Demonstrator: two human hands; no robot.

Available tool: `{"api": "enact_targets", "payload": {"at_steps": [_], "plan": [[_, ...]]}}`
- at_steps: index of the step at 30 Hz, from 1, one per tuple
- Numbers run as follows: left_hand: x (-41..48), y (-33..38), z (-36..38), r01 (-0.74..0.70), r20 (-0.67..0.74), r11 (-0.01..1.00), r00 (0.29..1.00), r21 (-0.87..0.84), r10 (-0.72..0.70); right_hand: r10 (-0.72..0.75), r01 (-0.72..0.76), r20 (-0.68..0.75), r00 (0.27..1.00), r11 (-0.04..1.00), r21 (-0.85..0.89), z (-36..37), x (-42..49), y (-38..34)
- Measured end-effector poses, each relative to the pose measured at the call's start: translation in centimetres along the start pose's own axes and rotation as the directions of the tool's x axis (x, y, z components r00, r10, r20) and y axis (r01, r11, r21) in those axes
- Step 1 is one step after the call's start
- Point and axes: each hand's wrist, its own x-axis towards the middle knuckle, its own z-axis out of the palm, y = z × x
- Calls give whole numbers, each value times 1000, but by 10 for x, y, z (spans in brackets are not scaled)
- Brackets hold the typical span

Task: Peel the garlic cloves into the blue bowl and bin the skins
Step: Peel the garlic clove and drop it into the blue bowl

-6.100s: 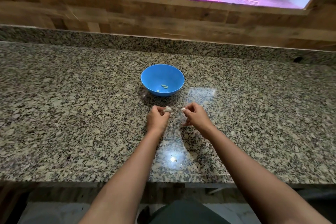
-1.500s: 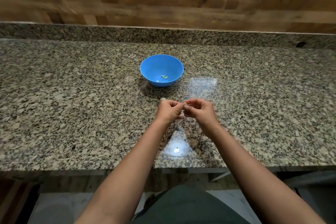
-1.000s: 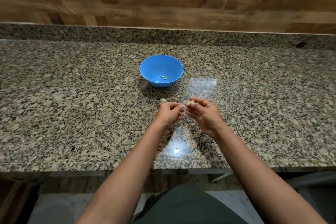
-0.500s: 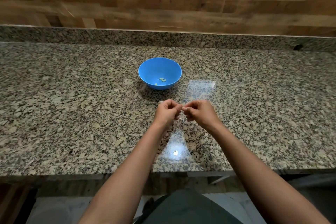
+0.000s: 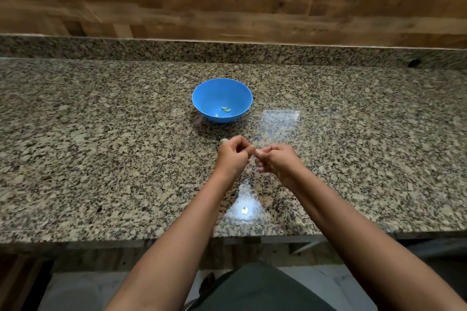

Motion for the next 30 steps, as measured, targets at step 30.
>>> {"api": "enact_targets", "payload": {"at_steps": [30], "plan": [[1,11,-1,345,330,881,914,-324,-237,86,-138,137,987,890,435,-8,1,-6]]}}
